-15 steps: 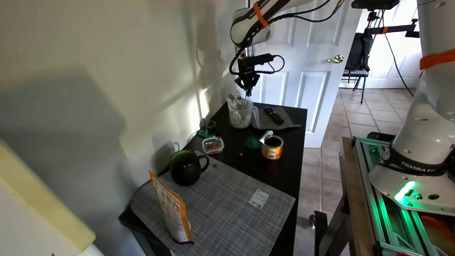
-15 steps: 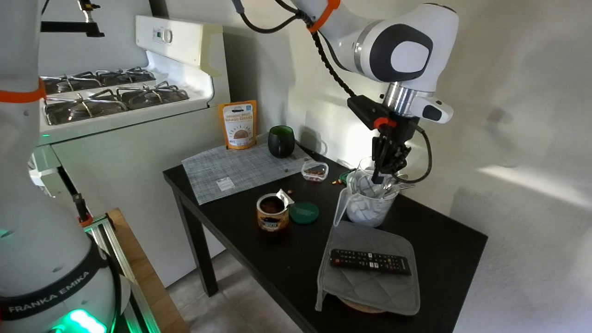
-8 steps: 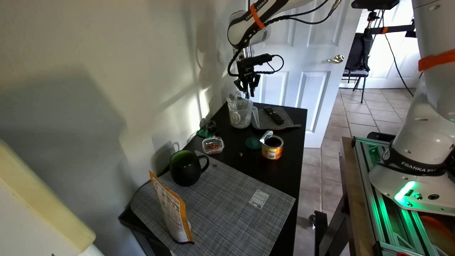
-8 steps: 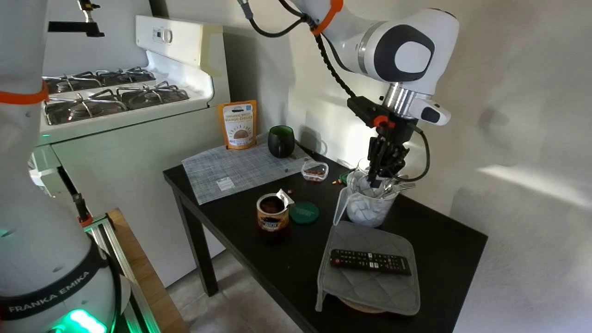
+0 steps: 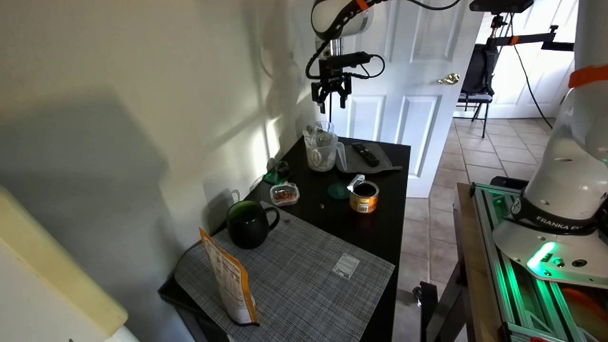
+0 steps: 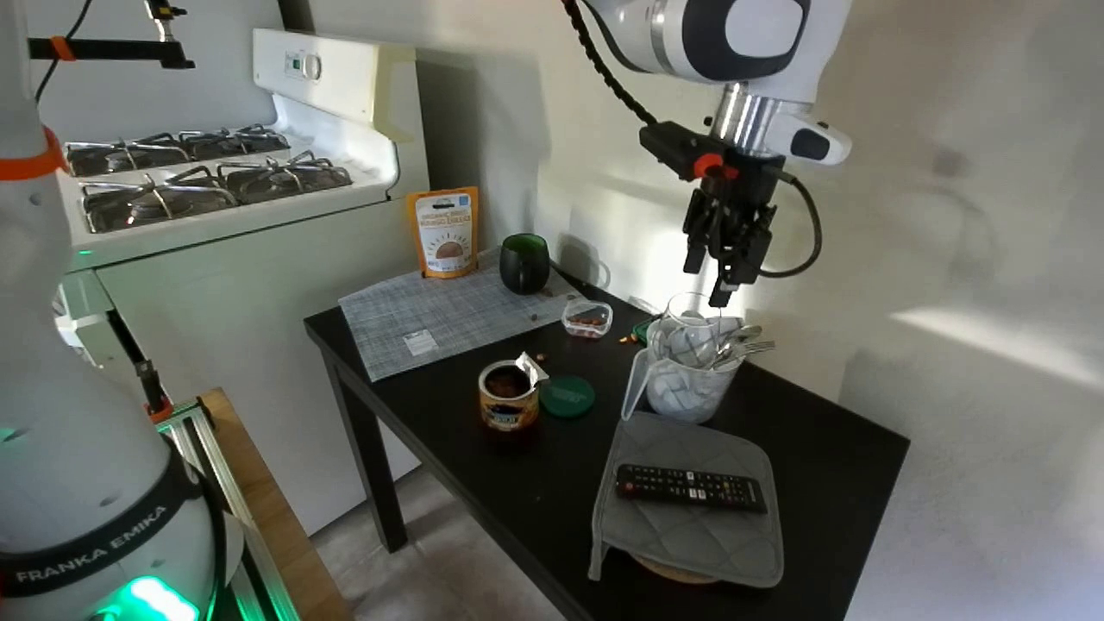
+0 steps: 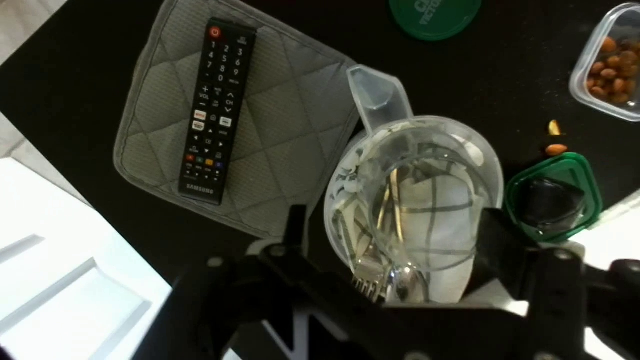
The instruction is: Put the glass cup into the plastic jar
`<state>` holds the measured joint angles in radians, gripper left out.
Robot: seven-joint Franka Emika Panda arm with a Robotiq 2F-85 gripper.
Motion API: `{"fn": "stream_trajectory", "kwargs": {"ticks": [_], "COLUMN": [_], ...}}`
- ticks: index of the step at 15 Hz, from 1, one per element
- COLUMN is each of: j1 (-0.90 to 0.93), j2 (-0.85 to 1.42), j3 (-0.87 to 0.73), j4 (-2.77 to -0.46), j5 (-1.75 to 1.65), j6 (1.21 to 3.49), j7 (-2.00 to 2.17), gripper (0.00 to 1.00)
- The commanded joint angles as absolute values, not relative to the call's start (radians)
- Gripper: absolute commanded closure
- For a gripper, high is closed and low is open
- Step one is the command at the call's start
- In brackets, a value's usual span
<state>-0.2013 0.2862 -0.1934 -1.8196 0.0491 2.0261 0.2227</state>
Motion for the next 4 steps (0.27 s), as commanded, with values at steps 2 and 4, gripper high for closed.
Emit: {"fn": "stream_trajectory", "kwargs": {"ticks": [2,4], "j1": [-0.178,-0.186], "j2": [-0.009,0.069], "j3": [-0.175,-0.182], "j4": [-2.099,-1.991], "j5": [0.038,0.049], "j6": [2.113,2.061], "j7": [0.102,0.131], "gripper": [0.0,0.0]}}
